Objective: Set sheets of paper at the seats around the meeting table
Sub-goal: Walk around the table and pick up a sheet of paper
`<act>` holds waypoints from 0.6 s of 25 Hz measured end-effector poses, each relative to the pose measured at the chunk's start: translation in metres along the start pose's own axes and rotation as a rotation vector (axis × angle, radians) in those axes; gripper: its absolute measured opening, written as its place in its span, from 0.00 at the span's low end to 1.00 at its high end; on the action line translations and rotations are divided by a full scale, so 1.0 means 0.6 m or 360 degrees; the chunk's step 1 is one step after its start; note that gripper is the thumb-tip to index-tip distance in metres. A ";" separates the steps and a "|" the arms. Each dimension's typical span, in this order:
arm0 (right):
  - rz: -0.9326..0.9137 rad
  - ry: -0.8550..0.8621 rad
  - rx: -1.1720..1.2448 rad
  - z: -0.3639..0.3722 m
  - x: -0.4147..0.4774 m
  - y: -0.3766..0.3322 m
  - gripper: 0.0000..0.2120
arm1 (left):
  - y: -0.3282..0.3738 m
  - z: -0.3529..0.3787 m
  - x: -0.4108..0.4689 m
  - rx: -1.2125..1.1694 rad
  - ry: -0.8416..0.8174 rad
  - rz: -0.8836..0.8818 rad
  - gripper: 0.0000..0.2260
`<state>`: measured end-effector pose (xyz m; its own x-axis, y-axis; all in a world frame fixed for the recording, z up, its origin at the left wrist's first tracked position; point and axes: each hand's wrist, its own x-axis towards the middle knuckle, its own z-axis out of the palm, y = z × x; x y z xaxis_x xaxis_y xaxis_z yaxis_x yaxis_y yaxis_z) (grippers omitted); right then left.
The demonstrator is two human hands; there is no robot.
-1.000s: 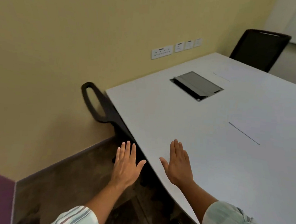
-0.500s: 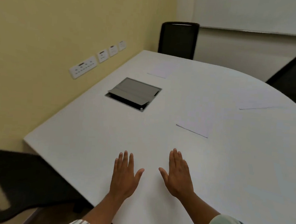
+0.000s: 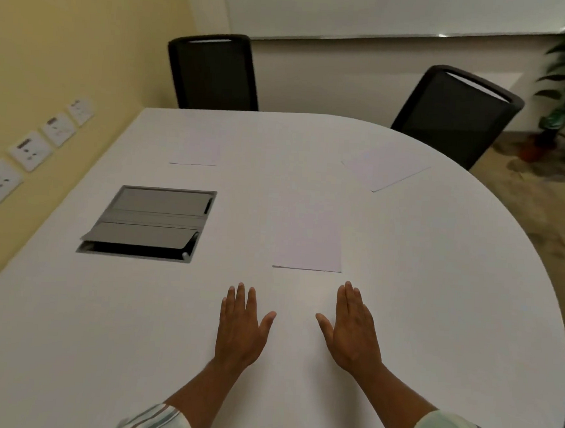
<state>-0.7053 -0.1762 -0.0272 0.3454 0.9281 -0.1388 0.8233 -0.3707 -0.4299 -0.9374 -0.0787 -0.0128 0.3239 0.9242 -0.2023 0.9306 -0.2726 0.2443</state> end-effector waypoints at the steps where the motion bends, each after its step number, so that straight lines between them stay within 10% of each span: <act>1: 0.0052 0.0002 0.0004 0.000 0.015 -0.001 0.43 | 0.001 0.000 0.027 -0.0012 -0.0008 0.0012 0.38; 15: 0.0143 -0.0190 -0.0201 0.086 0.261 0.026 0.39 | 0.037 0.070 0.286 -0.0293 -0.0246 -0.0261 0.34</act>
<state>-0.6617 -0.0348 -0.1016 0.3702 0.8859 -0.2795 0.8443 -0.4463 -0.2965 -0.8541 0.0624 -0.0816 0.2072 0.8964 -0.3918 0.9305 -0.0569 0.3619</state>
